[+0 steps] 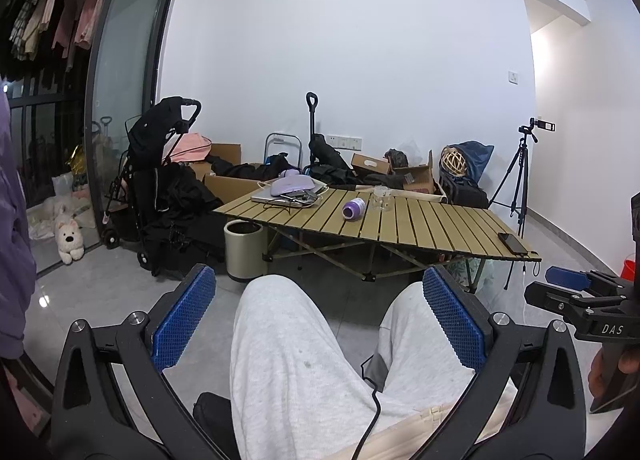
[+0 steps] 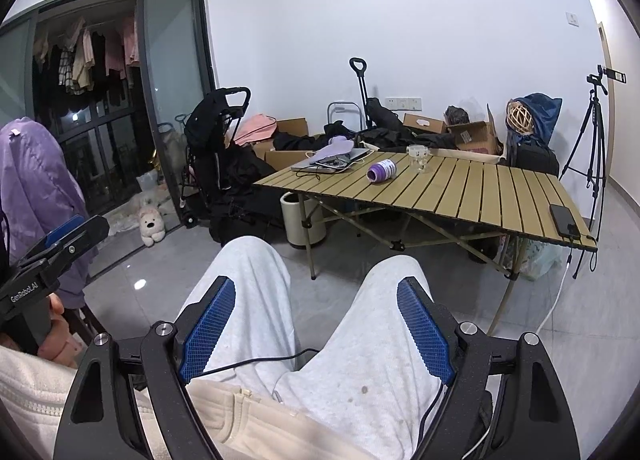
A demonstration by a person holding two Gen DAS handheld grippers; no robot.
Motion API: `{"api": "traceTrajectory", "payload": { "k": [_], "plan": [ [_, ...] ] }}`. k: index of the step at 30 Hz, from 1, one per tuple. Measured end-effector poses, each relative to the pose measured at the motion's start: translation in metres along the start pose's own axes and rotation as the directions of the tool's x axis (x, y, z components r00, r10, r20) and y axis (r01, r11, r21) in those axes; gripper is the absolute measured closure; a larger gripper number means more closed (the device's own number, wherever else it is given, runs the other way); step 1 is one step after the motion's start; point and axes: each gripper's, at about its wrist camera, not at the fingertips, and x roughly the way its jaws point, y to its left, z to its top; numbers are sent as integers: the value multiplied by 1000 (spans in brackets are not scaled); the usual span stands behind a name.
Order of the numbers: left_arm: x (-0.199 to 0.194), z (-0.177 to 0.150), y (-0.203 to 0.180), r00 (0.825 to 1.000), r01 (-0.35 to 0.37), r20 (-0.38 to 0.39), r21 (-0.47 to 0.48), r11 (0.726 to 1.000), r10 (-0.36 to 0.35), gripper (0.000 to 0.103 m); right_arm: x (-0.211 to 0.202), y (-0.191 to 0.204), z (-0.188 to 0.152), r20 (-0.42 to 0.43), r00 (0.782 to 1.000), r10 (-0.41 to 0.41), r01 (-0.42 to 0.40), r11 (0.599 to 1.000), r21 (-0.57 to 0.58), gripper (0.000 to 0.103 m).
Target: Organize rigid objects
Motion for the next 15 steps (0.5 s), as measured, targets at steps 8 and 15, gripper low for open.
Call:
{"api": "traceTrajectory", "payload": {
  "k": [8,15],
  "plan": [
    [0,0,-3,1000,0,0,1,1000,0,0,1,0,0,0,1000,4,-4,1000,0,16],
    [-1,1,-6,1000,4,0,4,1000,-4,0,2,1,1,-4,1000,5,-5,1000,1,16]
  ]
}}
